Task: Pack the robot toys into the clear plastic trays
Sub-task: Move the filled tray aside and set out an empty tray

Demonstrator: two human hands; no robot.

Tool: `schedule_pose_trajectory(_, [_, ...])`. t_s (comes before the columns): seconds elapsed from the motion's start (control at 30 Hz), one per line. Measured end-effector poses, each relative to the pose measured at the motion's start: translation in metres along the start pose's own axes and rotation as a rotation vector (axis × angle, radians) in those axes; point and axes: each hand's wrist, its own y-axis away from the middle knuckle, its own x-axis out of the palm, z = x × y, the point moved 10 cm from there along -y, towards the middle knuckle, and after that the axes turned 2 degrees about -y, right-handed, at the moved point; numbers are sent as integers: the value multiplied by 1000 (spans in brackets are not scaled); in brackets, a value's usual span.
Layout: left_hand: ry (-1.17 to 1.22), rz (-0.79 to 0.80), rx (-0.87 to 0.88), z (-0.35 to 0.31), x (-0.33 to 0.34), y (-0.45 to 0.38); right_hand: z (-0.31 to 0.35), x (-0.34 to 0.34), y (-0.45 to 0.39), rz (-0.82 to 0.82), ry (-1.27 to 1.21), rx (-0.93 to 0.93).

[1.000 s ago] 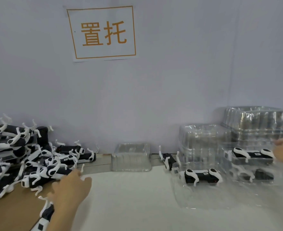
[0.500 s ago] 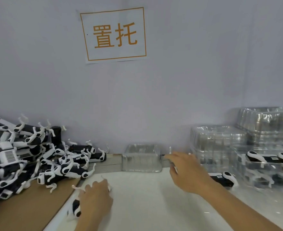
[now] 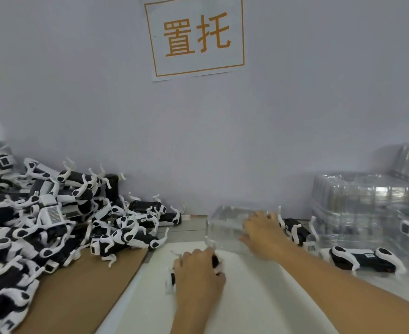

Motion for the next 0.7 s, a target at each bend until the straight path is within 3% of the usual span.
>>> schedule_pose_trajectory(0.2, [165,-189,-309,57,-20,1,16,-22,34,-213,-286,51])
schedule_pose_trajectory(0.3, [527,-361,-280,43,-38,6,2,-52,51,-371,-719,148])
schedule_pose_trajectory(0.33, [726,-335,-261,33,-38,5,-3,-60,56,-406,-878,180])
schedule_pose_trajectory(0.43, [1275,-9,-177,-20,-19,5,-9,-74,78,-492,-1138,215])
schedule_pose_trajectory(0.53, [1368,45,-67,-50,-22,11,-14,-64,100,-485,-1236,247])
schedule_pose_trajectory(0.7, [1412,75,-85,-52,-16,13,-23,-33,105,-381,-1356,301])
